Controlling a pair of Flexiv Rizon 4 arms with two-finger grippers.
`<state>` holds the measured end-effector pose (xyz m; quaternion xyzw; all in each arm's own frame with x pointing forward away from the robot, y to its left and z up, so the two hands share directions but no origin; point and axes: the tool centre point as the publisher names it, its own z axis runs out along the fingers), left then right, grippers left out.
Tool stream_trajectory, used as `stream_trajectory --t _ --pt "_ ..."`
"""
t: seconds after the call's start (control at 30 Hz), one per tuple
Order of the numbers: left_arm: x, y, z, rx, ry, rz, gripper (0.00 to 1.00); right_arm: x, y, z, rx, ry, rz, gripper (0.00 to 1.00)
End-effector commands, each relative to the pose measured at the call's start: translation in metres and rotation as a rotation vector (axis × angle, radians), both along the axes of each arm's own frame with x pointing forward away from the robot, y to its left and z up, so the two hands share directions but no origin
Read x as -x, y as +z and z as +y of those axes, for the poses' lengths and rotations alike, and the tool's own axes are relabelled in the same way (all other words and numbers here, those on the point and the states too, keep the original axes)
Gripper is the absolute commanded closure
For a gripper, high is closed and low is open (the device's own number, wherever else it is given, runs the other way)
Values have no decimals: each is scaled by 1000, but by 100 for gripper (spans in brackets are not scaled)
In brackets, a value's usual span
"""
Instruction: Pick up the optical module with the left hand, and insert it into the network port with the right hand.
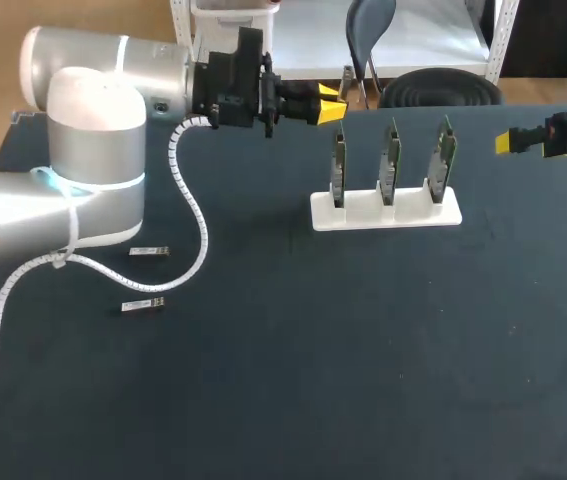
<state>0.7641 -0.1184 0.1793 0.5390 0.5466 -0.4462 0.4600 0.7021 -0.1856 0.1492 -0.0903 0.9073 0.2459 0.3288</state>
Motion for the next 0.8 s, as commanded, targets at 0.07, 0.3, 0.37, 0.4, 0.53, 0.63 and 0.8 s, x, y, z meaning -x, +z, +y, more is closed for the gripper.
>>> stream_trajectory --t 0.07,0.3,0.37,0.4,0.53,0.63,0.8 --pt "-10 -4 -6 11 1 16 100 2 1 1 6 -7 0 0" --pt "-13 -5 -9 25 6 33 100 2 1 1 6 -7 0 0" --pt "-12 -5 -9 27 8 38 100 2 1 1 6 -7 0 0" --pt "-12 -6 -9 29 11 40 100 2 1 1 6 -7 0 0" --pt "-10 -7 -7 32 19 48 100 2 1 1 6 -7 0 0" --pt "-9 -9 -4 35 25 56 100 2 1 1 6 -7 0 0" --pt "-7 -11 0 33 33 62 100 2 1 1 6 -7 0 0"
